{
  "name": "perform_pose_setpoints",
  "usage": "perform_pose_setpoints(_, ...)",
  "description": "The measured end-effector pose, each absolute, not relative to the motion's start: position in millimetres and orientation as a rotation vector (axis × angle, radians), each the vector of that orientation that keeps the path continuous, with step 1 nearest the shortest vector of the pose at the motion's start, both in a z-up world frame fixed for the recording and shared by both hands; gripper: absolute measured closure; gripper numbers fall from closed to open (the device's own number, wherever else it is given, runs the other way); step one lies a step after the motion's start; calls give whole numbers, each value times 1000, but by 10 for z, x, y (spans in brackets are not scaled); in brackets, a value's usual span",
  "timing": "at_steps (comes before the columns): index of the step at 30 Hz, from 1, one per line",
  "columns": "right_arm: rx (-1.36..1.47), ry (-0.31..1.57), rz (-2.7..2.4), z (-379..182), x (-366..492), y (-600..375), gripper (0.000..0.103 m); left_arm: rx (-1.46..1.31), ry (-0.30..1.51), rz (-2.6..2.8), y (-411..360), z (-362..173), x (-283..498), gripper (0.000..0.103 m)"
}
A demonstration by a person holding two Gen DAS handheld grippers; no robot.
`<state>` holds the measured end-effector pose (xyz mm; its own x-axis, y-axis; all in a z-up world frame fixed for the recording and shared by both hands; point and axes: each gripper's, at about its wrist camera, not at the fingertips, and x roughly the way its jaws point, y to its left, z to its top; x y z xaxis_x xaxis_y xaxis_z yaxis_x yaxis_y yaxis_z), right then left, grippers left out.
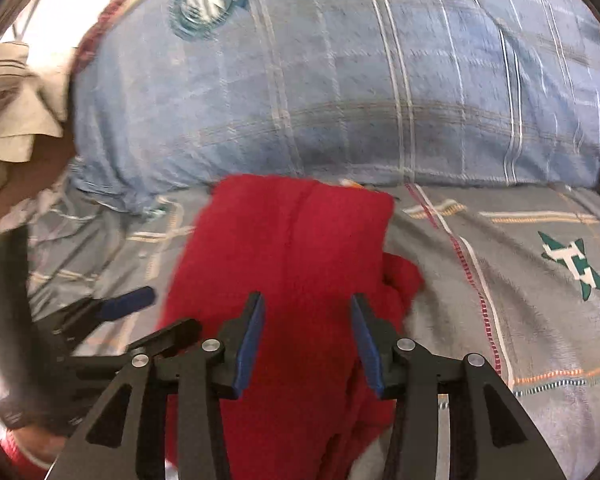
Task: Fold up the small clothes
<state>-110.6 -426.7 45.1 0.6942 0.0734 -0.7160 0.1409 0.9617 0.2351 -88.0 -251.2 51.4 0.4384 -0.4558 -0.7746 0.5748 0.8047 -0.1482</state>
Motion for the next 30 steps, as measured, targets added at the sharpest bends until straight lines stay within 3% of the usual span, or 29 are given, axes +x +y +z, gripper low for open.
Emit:
perform_pose_setpoints(3,283,863,-68,216,-993,-4316,48,149,935,-648,-2585,405,-844,20)
perform_pose_setpoints(7,381,829,-21,124,-1085,-4458,42,130,934,-680,-2521,383,-847,18)
perform_pose_setpoints(12,469,772,-2,210,-1410,-4631,14,70,945,-717,-2230,464,-832,17)
perform_pose_setpoints(13,474,775,-4,189,-1459,-4663,13,66,942,-715,-2197,459,-829,16)
perform_pose_setpoints(25,508,824,129,-64,-1223,-4585,14,-41,1052,-817,-2257,155,-755,9)
perform_pose_setpoints(30,363,789,89,26,-1262,-4371,42,-53,1055,-828,-2331,144,-825,18)
